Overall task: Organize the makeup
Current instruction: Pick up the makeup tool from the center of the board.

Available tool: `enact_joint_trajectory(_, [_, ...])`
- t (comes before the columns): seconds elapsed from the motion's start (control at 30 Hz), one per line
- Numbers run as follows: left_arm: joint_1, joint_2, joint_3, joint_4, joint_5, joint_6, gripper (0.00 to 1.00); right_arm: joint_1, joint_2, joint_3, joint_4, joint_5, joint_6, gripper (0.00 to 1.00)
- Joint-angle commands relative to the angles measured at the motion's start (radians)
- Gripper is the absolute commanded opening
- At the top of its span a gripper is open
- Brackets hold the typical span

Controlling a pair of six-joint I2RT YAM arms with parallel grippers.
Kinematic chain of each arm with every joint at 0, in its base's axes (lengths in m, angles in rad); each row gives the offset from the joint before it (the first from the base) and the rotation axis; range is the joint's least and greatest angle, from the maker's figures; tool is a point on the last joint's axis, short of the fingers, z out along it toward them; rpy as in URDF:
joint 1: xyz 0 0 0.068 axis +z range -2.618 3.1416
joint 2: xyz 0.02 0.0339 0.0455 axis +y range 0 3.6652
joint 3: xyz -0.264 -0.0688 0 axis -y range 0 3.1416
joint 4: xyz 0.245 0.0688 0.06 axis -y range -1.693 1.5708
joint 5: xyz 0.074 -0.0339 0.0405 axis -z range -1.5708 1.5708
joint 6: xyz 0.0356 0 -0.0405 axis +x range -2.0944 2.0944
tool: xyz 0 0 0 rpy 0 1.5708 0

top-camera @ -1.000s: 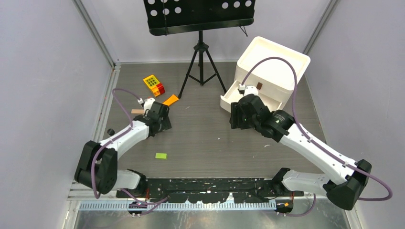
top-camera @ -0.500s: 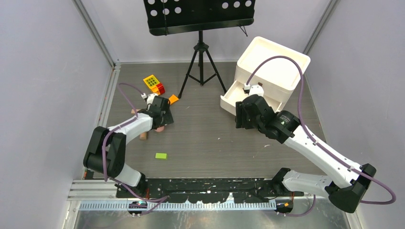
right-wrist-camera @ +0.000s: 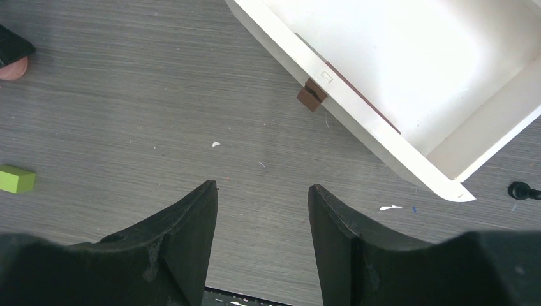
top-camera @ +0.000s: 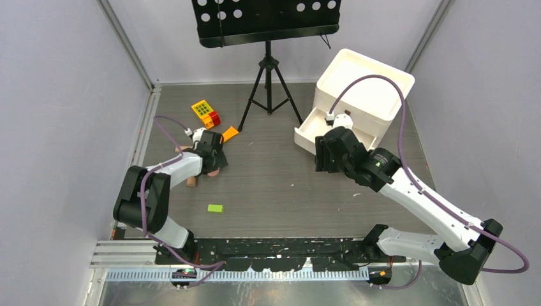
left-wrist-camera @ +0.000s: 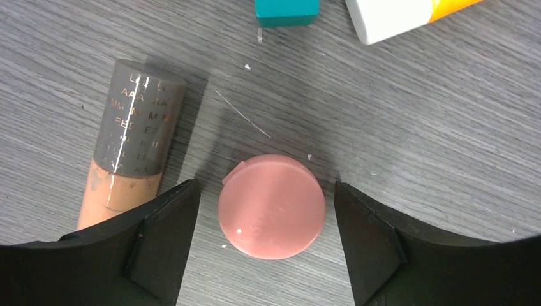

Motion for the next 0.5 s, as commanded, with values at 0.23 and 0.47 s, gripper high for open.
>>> enact_joint_trajectory(0.23, [0.002,-0.049,-0.035,0.04,0.058,0.002,0.49,0.006,-0.035,-0.012,0.011,0.021,0.022,0.59])
enact_joint_trajectory(0.47, [-0.041,-0.172,0.033,-0.047,0.08,0.016,0.42,0.005,-0.057,-0.004,0.004,0.042,0.03,0.59])
